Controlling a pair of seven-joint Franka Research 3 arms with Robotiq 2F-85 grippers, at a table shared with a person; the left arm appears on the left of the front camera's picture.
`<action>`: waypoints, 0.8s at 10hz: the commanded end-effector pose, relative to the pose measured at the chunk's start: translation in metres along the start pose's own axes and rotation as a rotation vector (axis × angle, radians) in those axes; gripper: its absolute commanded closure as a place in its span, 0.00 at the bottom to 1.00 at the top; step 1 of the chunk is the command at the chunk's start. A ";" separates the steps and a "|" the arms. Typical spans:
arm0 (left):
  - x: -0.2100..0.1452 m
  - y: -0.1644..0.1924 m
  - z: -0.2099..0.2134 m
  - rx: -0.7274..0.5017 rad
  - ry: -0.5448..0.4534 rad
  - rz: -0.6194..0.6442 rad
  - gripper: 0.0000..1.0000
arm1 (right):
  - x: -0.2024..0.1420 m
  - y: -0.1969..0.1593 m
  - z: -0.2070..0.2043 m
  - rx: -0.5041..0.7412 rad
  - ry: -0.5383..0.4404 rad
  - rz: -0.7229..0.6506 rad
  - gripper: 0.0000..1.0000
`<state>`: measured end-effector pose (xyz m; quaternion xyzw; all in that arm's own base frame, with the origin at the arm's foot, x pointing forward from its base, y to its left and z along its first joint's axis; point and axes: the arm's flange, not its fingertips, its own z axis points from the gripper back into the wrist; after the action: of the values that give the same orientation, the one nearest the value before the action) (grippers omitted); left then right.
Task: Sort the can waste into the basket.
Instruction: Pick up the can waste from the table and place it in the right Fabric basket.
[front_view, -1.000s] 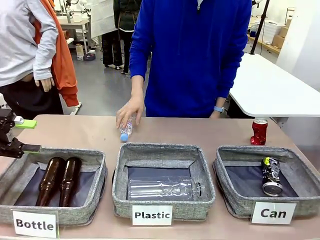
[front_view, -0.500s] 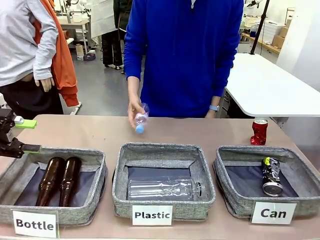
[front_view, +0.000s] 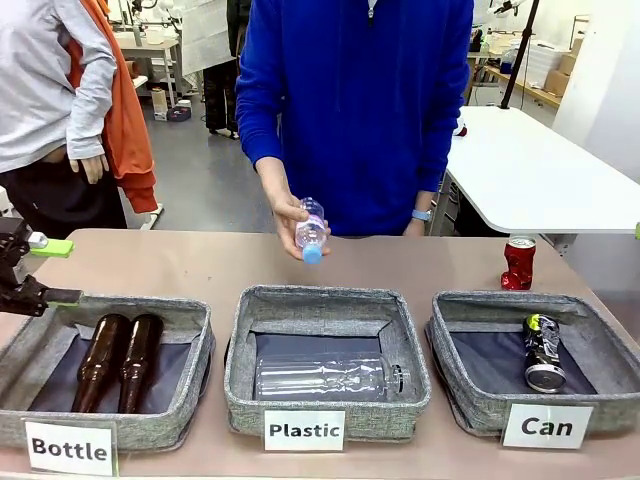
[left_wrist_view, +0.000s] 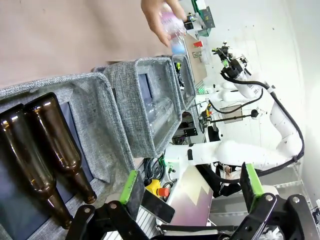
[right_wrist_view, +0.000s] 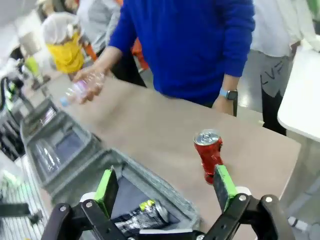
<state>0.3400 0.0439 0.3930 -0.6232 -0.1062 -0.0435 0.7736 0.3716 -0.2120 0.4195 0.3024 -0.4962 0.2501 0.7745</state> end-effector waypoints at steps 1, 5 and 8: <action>-0.001 -0.005 0.001 -0.005 0.005 0.011 0.00 | -0.005 -0.041 -0.008 0.036 0.019 0.141 0.00; -0.001 -0.005 0.001 -0.005 0.005 0.011 0.00 | -0.008 -0.090 -0.069 0.037 0.175 0.345 0.00; -0.001 -0.005 0.001 -0.005 0.005 0.011 0.00 | -0.008 -0.110 -0.097 -0.007 0.270 0.453 0.00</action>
<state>0.3399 0.0438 0.3928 -0.6233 -0.1059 -0.0434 0.7735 0.5016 -0.2173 0.3611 0.1768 -0.4501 0.4379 0.7579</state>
